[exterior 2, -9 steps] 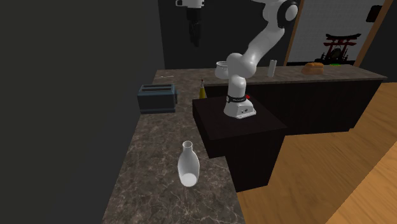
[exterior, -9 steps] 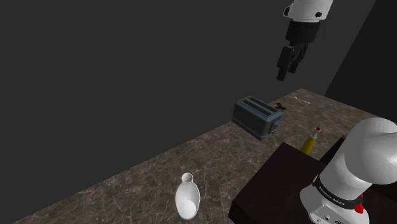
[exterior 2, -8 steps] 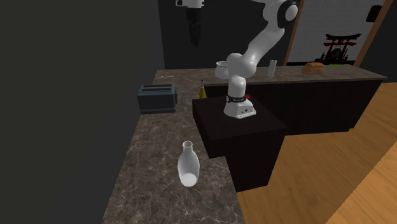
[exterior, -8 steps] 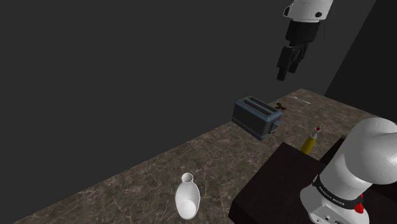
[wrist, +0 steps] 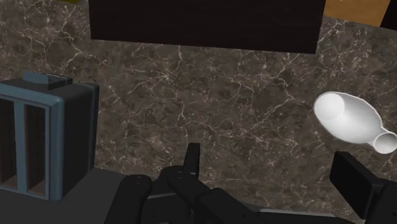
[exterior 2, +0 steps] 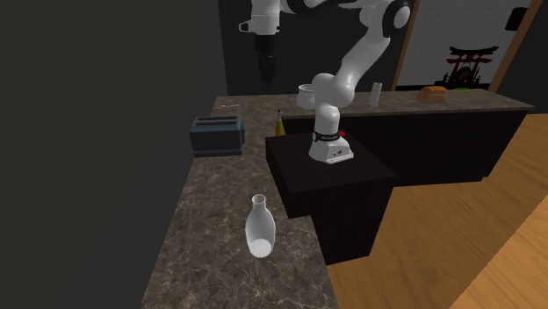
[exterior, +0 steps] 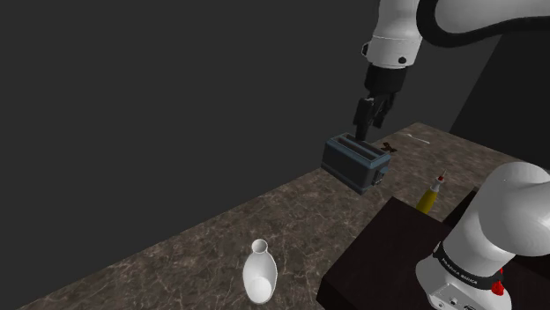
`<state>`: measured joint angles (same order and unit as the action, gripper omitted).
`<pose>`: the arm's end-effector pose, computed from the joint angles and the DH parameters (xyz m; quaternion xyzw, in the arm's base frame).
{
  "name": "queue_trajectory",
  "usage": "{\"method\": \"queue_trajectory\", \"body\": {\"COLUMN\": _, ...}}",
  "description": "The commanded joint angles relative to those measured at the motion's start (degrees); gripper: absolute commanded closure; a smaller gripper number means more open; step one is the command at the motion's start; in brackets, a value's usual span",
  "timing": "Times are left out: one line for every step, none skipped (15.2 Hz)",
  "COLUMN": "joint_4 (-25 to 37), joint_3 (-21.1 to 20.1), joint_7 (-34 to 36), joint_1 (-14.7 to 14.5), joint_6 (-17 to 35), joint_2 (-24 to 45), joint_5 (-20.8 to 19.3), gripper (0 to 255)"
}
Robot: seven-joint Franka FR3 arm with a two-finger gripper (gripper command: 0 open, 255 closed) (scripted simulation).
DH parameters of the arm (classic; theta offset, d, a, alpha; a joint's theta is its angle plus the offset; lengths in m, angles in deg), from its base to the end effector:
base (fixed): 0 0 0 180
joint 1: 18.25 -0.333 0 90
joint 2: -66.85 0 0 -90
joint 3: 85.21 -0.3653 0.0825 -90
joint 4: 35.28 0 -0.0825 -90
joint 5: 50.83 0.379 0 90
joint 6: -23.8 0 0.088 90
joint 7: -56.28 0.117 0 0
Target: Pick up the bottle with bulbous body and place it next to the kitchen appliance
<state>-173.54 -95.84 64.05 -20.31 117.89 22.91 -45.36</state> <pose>0.2685 0.0898 0.5843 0.9998 0.0132 -0.0035 0.0173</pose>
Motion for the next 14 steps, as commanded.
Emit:
{"method": "queue_trajectory", "body": {"joint_4": -1.1, "joint_3": -1.7, "joint_7": 1.3, "joint_1": -0.5, "joint_6": 3.4, "joint_2": 2.2, "joint_5": 1.0, "gripper": 0}}
{"method": "queue_trajectory", "body": {"joint_4": -1.7, "joint_3": -2.7, "joint_7": 2.0, "joint_1": -0.8, "joint_6": 5.0, "joint_2": 3.3, "joint_5": 1.6, "gripper": 0}}
{"method": "queue_trajectory", "body": {"joint_4": -2.2, "joint_3": -3.6, "joint_7": 2.7, "joint_1": -1.1, "joint_6": 6.6, "joint_2": 4.3, "joint_5": 2.1, "gripper": 0}}
{"method": "queue_trajectory", "body": {"joint_4": -2.6, "joint_3": -4.6, "joint_7": 3.5, "joint_1": -1.3, "joint_6": 8.3, "joint_2": 5.5, "joint_5": 2.6, "gripper": 0}}
{"method": "queue_trajectory", "body": {"joint_4": -3.0, "joint_3": -5.6, "joint_7": 4.2, "joint_1": -1.6, "joint_6": 9.9, "joint_2": 6.8, "joint_5": 3.1, "gripper": 0}}
{"method": "queue_trajectory", "body": {"joint_4": -3.3, "joint_3": -6.6, "joint_7": 5.0, "joint_1": -1.9, "joint_6": 11.6, "joint_2": 8.1, "joint_5": 3.5, "gripper": 0}}
{"method": "queue_trajectory", "body": {"joint_4": -3.5, "joint_3": -7.5, "joint_7": 5.7, "joint_1": -2.1, "joint_6": 13.2, "joint_2": 9.5, "joint_5": 3.9, "gripper": 0}}
{"method": "queue_trajectory", "body": {"joint_4": -3.7, "joint_3": -8.5, "joint_7": 6.5, "joint_1": -2.3, "joint_6": 14.9, "joint_2": 11.0, "joint_5": 4.2, "gripper": 0}}
{"method": "queue_trajectory", "body": {"joint_4": -3.7, "joint_3": -9.5, "joint_7": 7.3, "joint_1": -2.5, "joint_6": 16.5, "joint_2": 12.5, "joint_5": 4.4, "gripper": 0}}
{"method": "queue_trajectory", "body": {"joint_4": -3.7, "joint_3": -10.6, "joint_7": 8.1, "joint_1": -2.6, "joint_6": 18.2, "joint_2": 14.2, "joint_5": 4.6, "gripper": 0}}
{"method": "queue_trajectory", "body": {"joint_4": -3.7, "joint_3": -11.6, "joint_7": 8.9, "joint_1": -2.7, "joint_6": 19.8, "joint_2": 15.9, "joint_5": 4.8, "gripper": 0}}
{"method": "queue_trajectory", "body": {"joint_4": -3.5, "joint_3": -12.6, "joint_7": 9.8, "joint_1": -2.8, "joint_6": 21.5, "joint_2": 17.7, "joint_5": 4.8, "gripper": 0}}
{"method": "queue_trajectory", "body": {"joint_4": -3.3, "joint_3": -13.6, "joint_7": 10.7, "joint_1": -2.8, "joint_6": 23.1, "joint_2": 19.5, "joint_5": 4.7, "gripper": 0}}
{"method": "queue_trajectory", "body": {"joint_4": -3.0, "joint_3": -14.6, "joint_7": 11.6, "joint_1": -2.9, "joint_6": 24.7, "joint_2": 21.4, "joint_5": 4.6, "gripper": 0}}
